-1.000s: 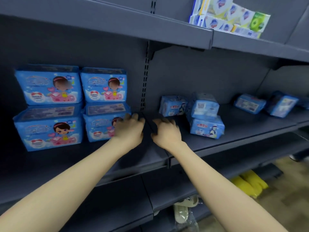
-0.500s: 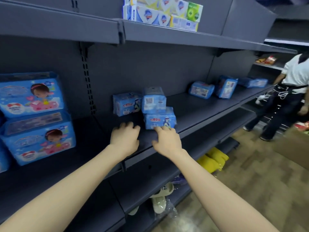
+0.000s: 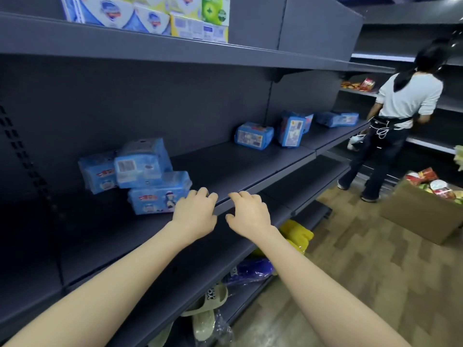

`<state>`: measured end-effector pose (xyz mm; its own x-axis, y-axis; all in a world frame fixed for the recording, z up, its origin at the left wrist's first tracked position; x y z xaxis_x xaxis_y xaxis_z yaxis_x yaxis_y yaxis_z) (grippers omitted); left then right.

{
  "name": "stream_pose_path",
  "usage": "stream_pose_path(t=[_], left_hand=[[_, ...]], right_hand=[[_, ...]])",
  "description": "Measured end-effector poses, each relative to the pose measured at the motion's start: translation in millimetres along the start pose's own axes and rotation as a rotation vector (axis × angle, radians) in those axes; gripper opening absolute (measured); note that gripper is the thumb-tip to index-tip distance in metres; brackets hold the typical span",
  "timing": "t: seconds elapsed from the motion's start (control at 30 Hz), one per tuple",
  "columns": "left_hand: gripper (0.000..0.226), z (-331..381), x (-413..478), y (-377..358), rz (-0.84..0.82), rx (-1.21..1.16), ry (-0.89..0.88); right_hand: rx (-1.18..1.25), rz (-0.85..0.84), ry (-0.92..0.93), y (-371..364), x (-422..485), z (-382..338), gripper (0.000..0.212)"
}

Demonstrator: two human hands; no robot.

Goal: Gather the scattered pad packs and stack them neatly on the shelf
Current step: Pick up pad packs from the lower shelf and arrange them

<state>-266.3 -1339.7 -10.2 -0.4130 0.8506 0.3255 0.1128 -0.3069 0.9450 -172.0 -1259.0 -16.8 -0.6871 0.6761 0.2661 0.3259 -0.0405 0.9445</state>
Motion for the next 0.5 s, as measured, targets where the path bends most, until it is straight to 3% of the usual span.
stream_pose_path(t=[0.5], left_hand=[[0.049,86,86,-35,0.002,-0.034,-0.042]], right_hand=[[0.009,0.003,-0.083,10,40,116,0.054]])
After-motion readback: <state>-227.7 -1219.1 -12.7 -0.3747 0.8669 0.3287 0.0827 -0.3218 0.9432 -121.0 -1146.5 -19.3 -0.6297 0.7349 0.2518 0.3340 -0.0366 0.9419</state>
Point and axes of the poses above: each hand's wrist, its own x-axis towards the middle knuckle, its own y-axis out of the back of the hand, z = x × y, the point moved 2 cm from there along x, towards the middle knuckle, and after that the axes turned 10 degrees about z, right-handed, at the moved point
